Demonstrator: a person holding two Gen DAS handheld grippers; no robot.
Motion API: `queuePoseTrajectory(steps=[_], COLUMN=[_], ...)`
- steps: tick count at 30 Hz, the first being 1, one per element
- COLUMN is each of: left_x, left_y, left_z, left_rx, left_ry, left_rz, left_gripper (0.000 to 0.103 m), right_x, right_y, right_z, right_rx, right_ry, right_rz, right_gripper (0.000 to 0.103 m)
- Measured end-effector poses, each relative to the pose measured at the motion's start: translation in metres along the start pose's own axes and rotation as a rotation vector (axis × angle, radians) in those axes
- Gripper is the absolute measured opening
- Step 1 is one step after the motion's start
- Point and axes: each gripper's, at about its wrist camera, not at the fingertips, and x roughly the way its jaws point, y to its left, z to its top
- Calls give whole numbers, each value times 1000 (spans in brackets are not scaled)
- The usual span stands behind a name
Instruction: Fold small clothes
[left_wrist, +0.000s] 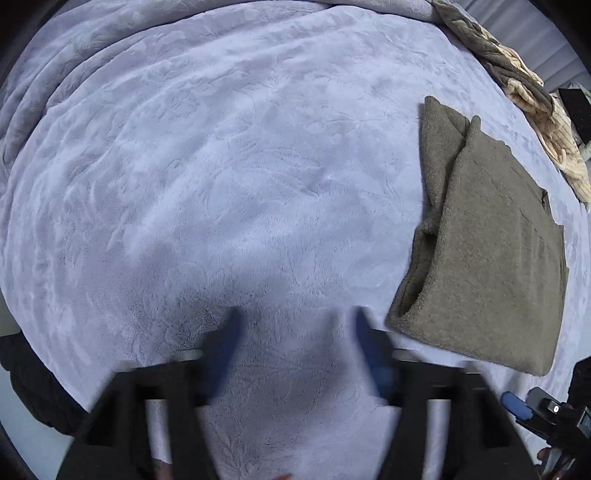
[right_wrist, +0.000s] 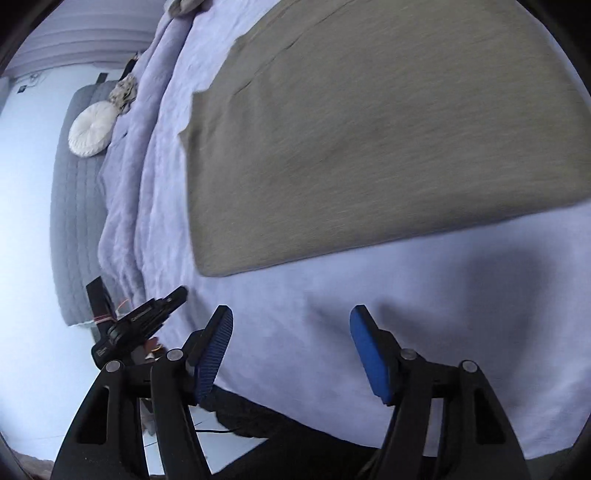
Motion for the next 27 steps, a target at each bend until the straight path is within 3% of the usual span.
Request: queuePoseTrajectory(steps=[2,6,11,13,14,18,20,22,25,26,27], left_x=[-6,-1,17,17,16,5,10,13,14,14,16], left_y=[-3,8,42,54,53,54,52,50,39,38,35], left_z=[2,10,21,20,21,19,22,25,30,31,32], left_rx=[31,57,-16,-25,-5,69,66,50,62,73,86], left_ry=[-46,-56,23,31,22,-42,-30,-18,-37,-41,-36], left_rz=[4,-4,-77,-79,-78,-53,-64,-75,-94,-95,-93], left_gripper=[102,102,102,102,102,102,102,102,102,102,102], right_x=[43,97,126,131,130,123,139,148,144,145,144], right_y=[17,31,24,25,32,71,65,60,69,78,86], right_z=[4,11,16,19,22,22,18,14,9,5,1], right_rx=[33,135,344,379,357,82,64,81,55,12,-31], right_ry=[43,12,-64,-46,-37,-35,-4,0,19,64,94], right_rz=[71,158,277,321,306,95,1,-38,-84,-124,-157], right_gripper=[70,70,67,22,8,8,8,8,20,31,34])
